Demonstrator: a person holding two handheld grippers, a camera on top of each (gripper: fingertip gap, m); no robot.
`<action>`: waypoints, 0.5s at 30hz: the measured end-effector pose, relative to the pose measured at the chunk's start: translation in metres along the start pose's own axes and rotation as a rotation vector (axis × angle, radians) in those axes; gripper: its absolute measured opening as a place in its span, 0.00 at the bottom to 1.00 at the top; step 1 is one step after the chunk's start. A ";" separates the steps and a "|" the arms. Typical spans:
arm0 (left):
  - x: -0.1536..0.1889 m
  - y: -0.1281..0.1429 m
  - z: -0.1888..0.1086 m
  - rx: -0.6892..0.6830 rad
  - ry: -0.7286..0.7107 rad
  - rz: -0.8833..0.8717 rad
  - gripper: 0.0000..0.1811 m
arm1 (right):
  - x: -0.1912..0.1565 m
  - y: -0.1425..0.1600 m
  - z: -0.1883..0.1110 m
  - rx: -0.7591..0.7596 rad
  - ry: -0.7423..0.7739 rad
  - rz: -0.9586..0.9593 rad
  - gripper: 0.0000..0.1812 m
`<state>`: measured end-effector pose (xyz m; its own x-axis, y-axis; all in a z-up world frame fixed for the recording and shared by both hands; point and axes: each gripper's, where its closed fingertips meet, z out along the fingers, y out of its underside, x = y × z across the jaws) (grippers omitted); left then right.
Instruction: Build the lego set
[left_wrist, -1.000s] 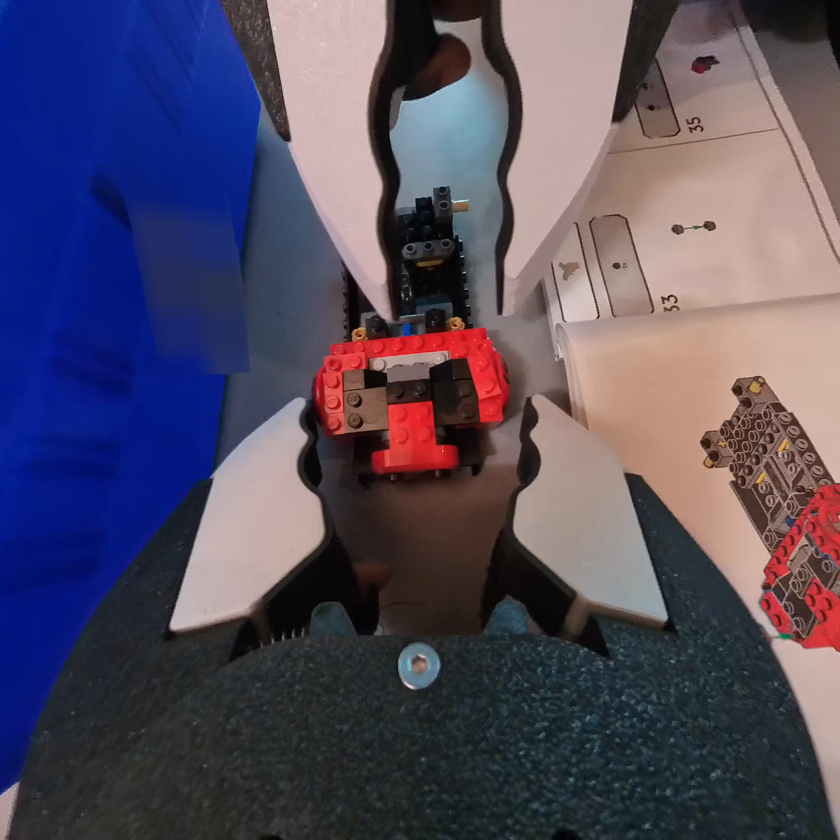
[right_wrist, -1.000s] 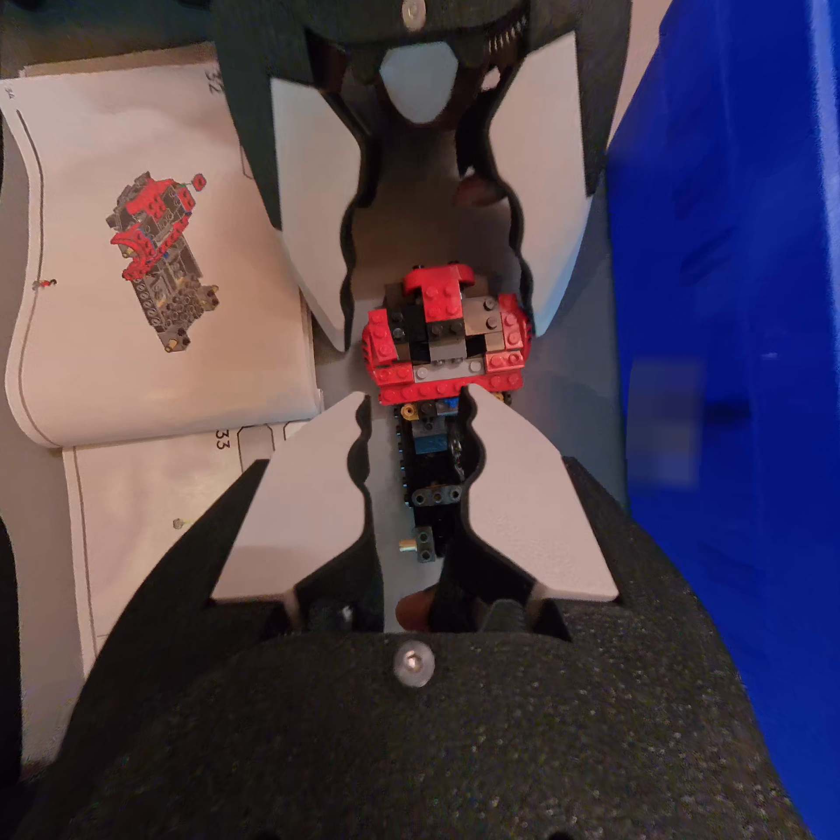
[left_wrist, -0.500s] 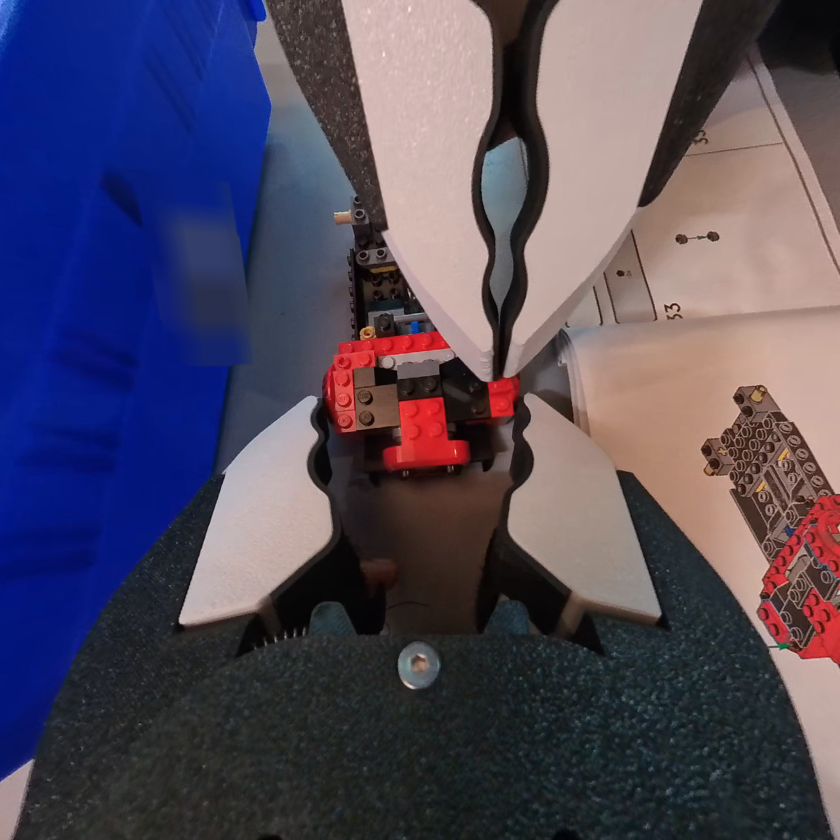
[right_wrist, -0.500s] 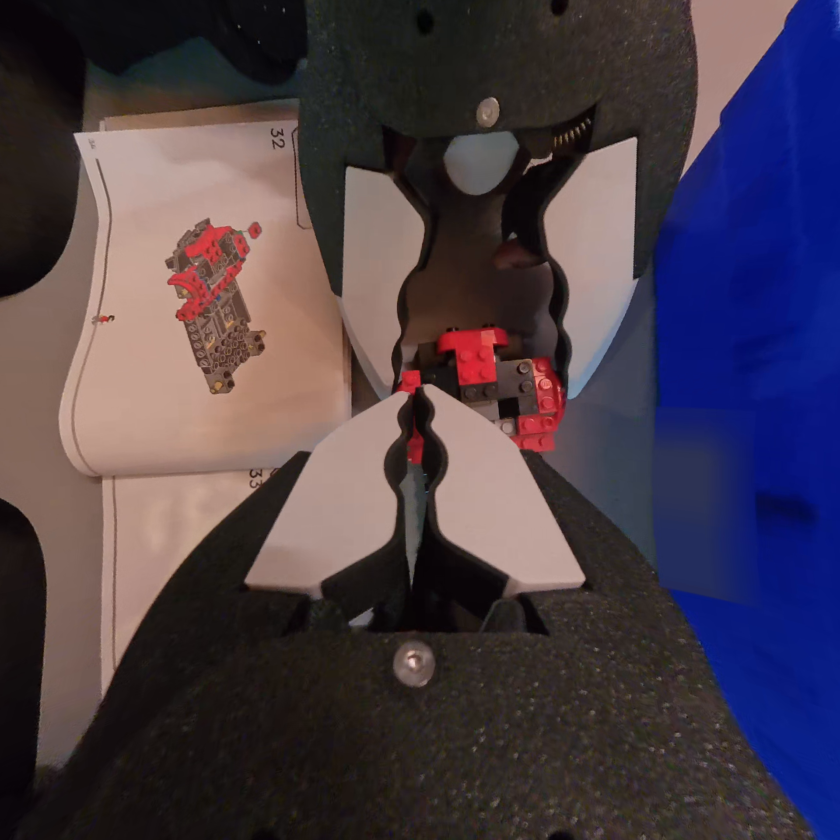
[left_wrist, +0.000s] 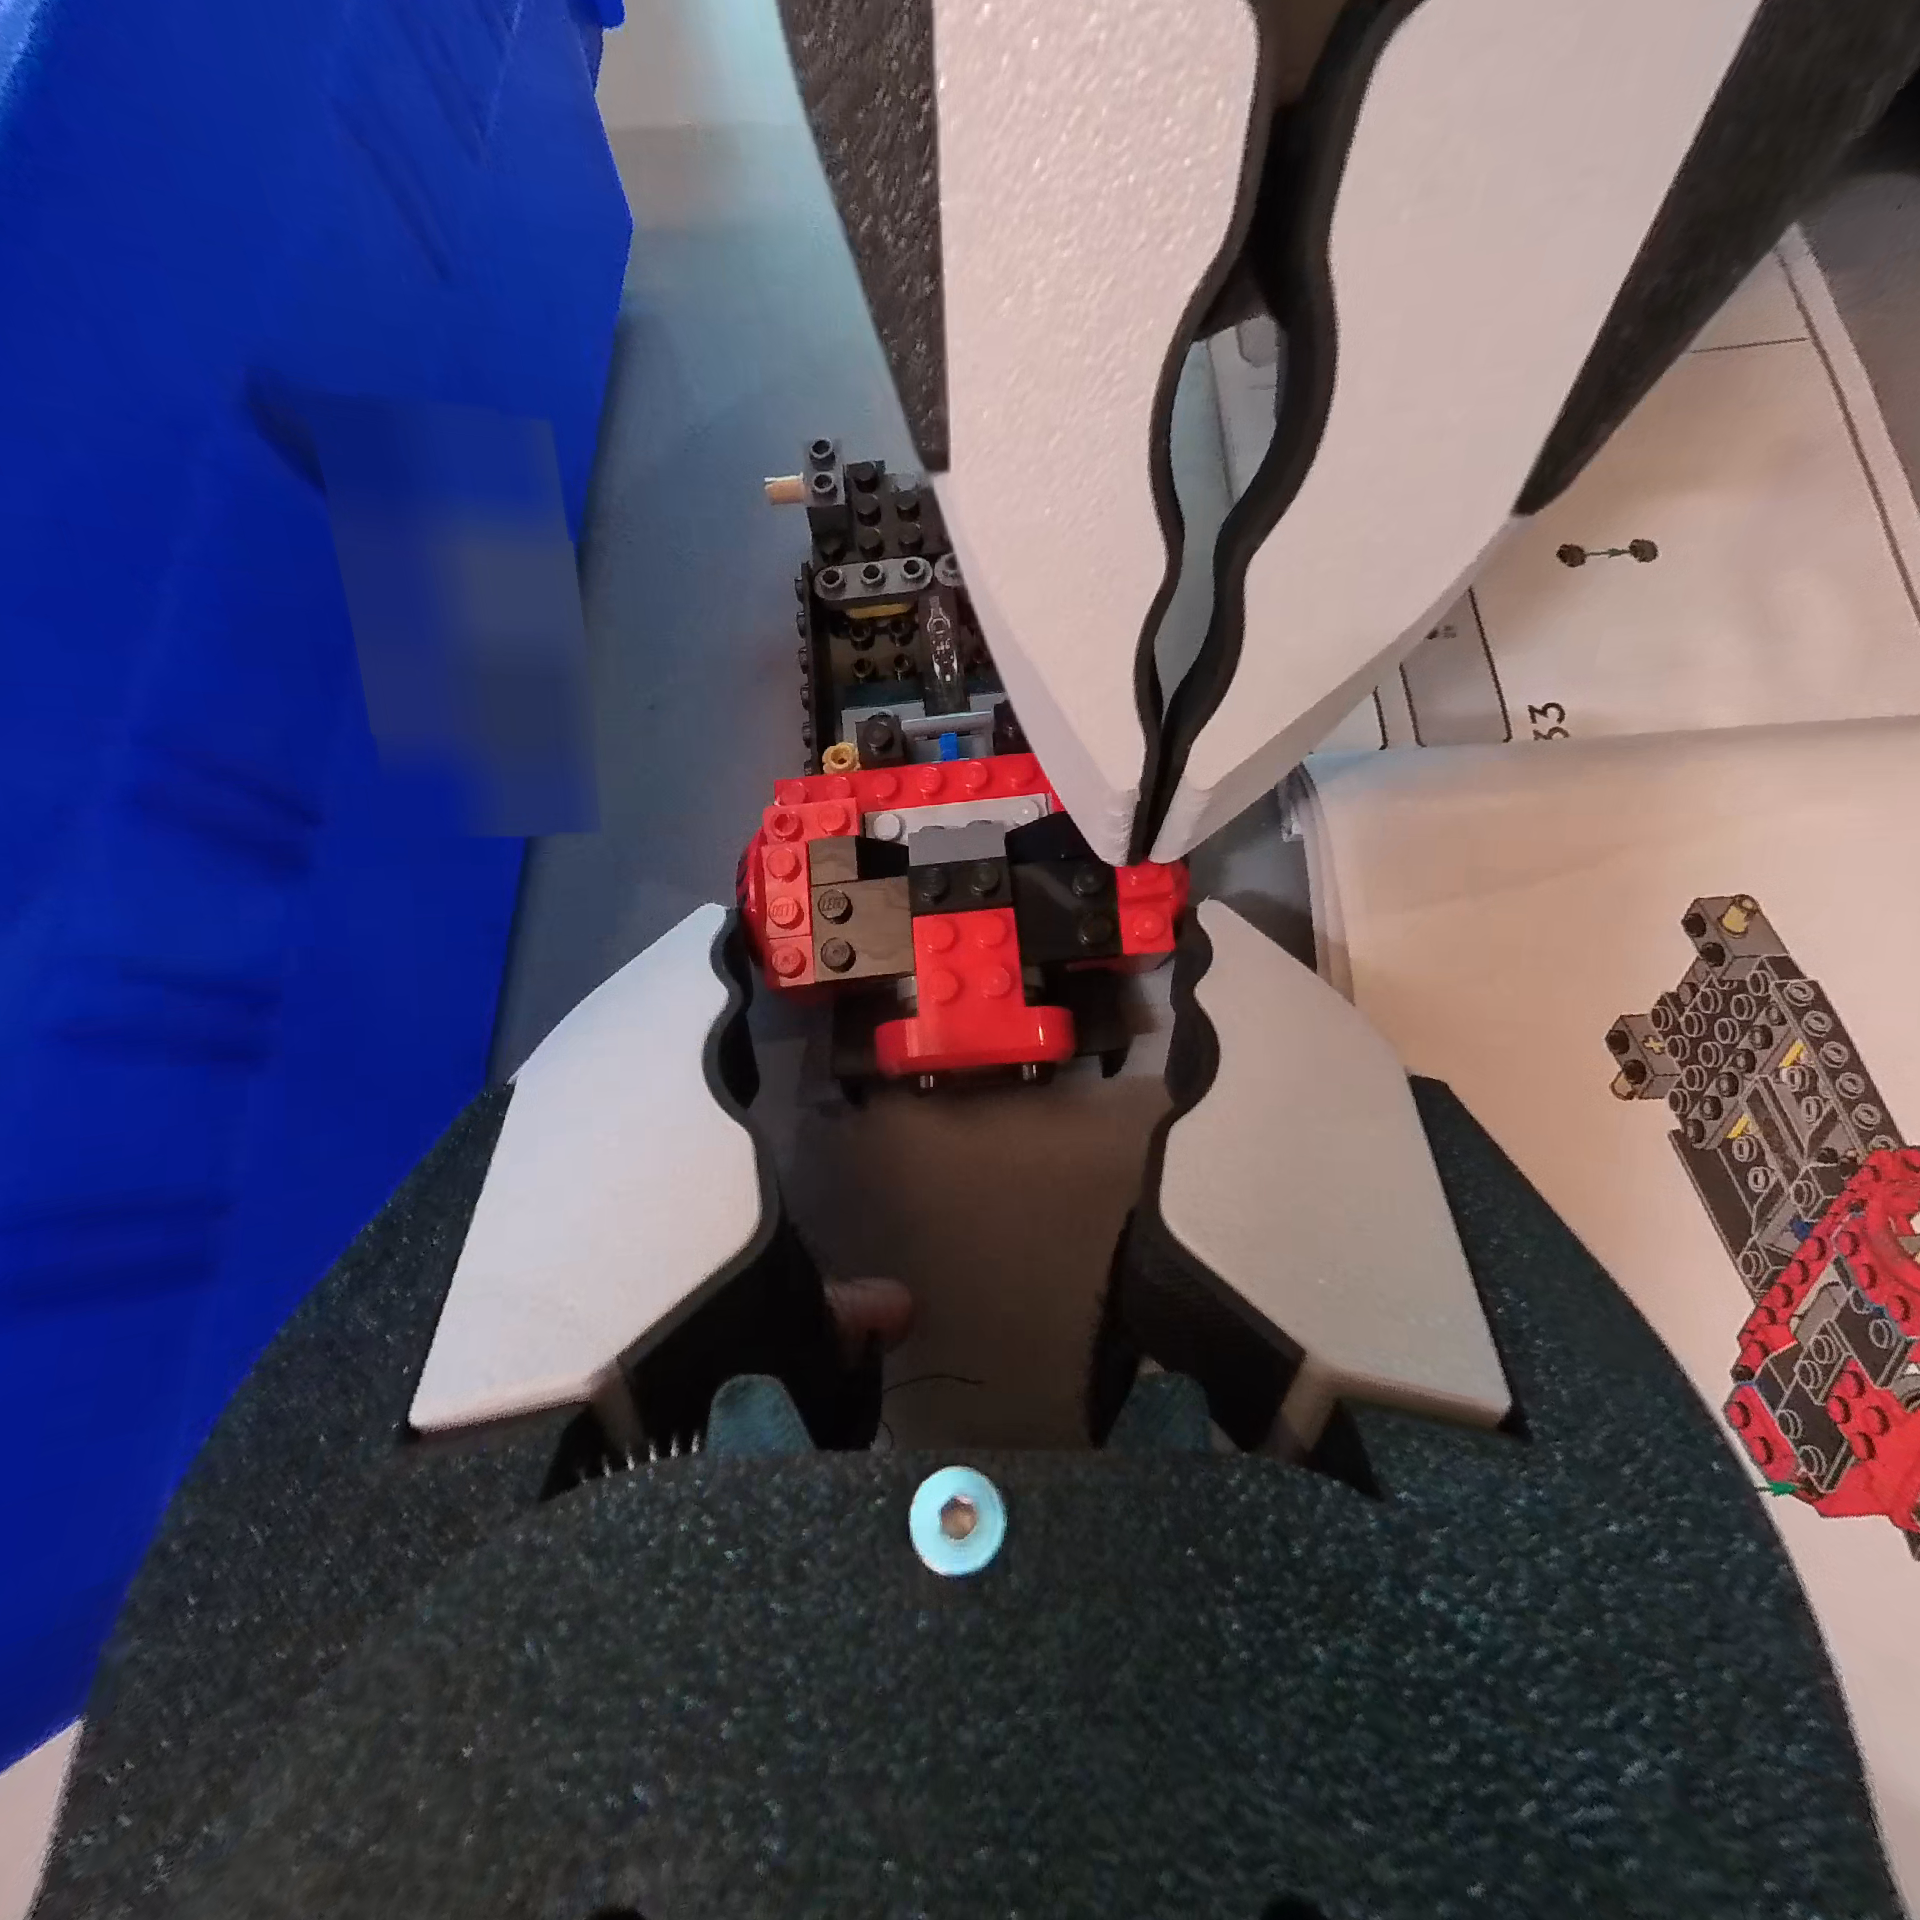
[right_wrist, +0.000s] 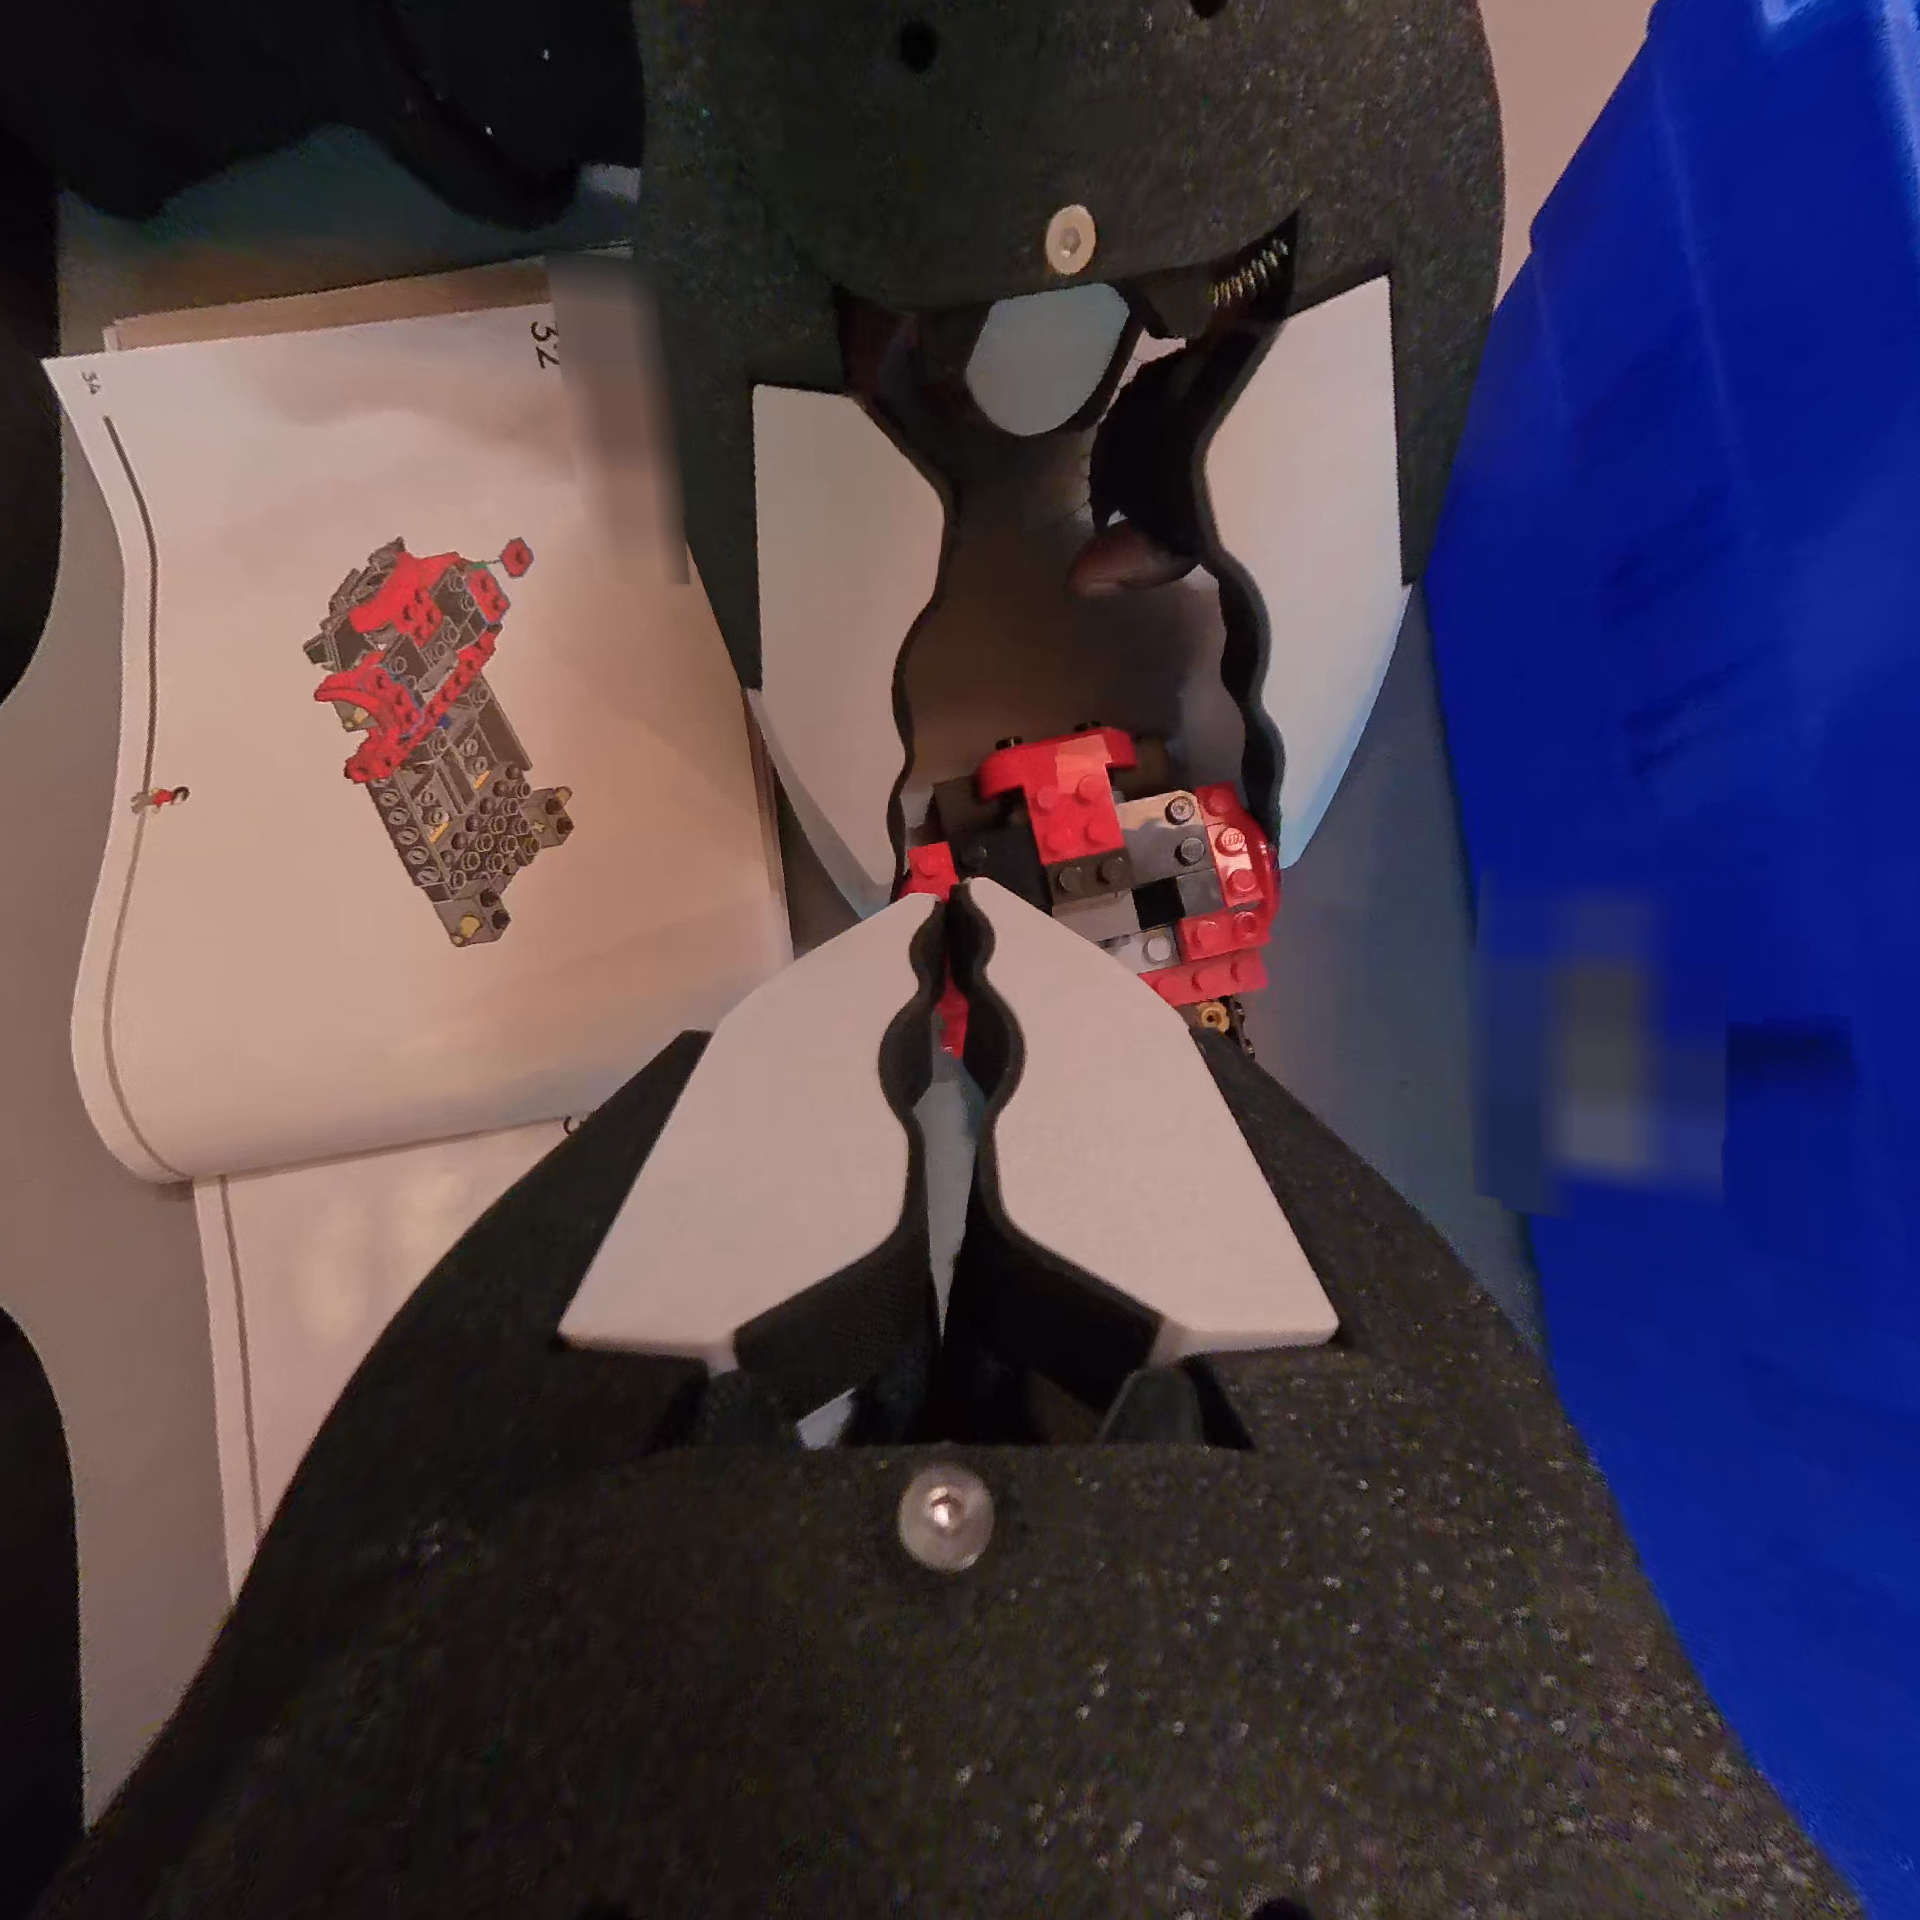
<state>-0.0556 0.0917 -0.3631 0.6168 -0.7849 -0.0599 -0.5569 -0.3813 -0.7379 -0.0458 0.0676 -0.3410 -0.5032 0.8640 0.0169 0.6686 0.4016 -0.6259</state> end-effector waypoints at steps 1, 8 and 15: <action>0.000 0.000 0.000 -0.001 0.000 -0.002 0.43 | 0.000 0.000 0.000 0.002 0.009 0.003 0.00; -0.001 0.000 0.000 -0.007 -0.005 -0.022 0.43 | 0.000 0.001 0.000 0.000 0.065 0.038 0.00; -0.001 0.000 0.000 -0.006 -0.005 -0.023 0.43 | 0.000 0.002 0.000 -0.006 0.028 0.114 0.00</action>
<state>-0.0563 0.0927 -0.3628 0.6326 -0.7731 -0.0461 -0.5453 -0.4023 -0.7354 -0.0446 0.0680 -0.3427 -0.4082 0.9123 -0.0329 0.7243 0.3017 -0.6201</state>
